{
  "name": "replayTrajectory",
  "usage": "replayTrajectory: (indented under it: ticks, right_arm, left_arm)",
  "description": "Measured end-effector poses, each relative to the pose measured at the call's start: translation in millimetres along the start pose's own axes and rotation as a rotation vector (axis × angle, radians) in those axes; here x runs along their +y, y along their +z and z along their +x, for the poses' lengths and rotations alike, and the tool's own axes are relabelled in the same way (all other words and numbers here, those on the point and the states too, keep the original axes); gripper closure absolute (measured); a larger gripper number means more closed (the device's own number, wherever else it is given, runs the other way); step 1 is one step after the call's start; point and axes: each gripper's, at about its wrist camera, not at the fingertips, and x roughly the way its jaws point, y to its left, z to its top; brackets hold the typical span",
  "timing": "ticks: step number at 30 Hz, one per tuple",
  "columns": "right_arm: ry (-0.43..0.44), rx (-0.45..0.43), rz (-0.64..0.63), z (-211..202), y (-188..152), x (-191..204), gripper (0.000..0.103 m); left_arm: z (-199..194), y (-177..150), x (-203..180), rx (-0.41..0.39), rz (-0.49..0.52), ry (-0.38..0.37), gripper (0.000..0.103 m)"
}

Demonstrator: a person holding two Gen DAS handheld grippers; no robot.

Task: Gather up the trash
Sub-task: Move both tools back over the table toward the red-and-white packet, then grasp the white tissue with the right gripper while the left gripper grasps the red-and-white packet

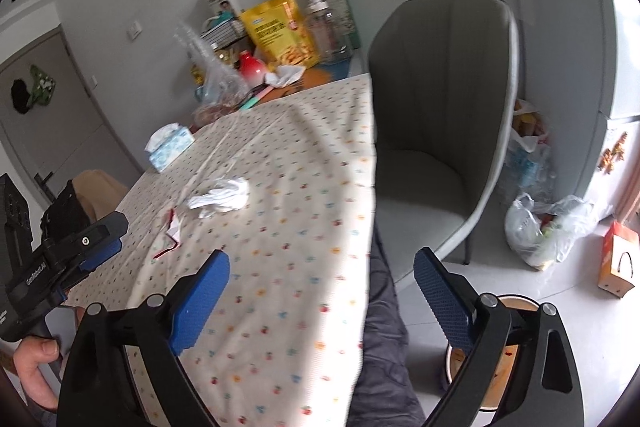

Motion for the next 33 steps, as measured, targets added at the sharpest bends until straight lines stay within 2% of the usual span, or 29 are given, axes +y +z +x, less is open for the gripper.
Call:
replayTrajectory:
  ticks: [8, 11, 18, 22, 28, 30, 31, 32, 33]
  right_arm:
    - [0.042, 0.012, -0.076, 20, 13, 38, 0.016]
    - [0.063, 0.025, -0.101, 31, 16, 54, 0.016]
    - [0.099, 0.074, -0.156, 68, 16, 86, 0.019]
    - [0.120, 0.102, -0.184, 91, 19, 103, 0.028]
    - [0.139, 0.104, -0.241, 114, 25, 130, 0.029]
    - [0.137, 0.117, -0.262, 125, 26, 137, 0.034]
    - [0.138, 0.129, -0.270, 132, 27, 140, 0.044]
    - [0.141, 0.138, -0.274, 137, 28, 142, 0.063]
    - [0.141, 0.156, -0.278, 145, 29, 143, 0.074]
  left_arm:
    - [-11, 6, 53, -0.025, -0.081, 0.055, 0.006]
    - [-11, 6, 71, -0.027, -0.120, 0.045, 0.006]
    - [2, 2, 87, -0.008, -0.126, 0.078, 0.006]
    - [12, -1, 94, 0.013, -0.130, 0.100, 0.008]
    - [19, -1, 106, 0.033, -0.145, 0.131, 0.015]
    - [22, 2, 106, 0.036, -0.142, 0.130, 0.017]
    - [26, 6, 105, 0.040, -0.133, 0.133, 0.017]
    - [31, 8, 103, 0.048, -0.121, 0.135, 0.018]
    - [35, 10, 101, 0.056, -0.109, 0.135, 0.020]
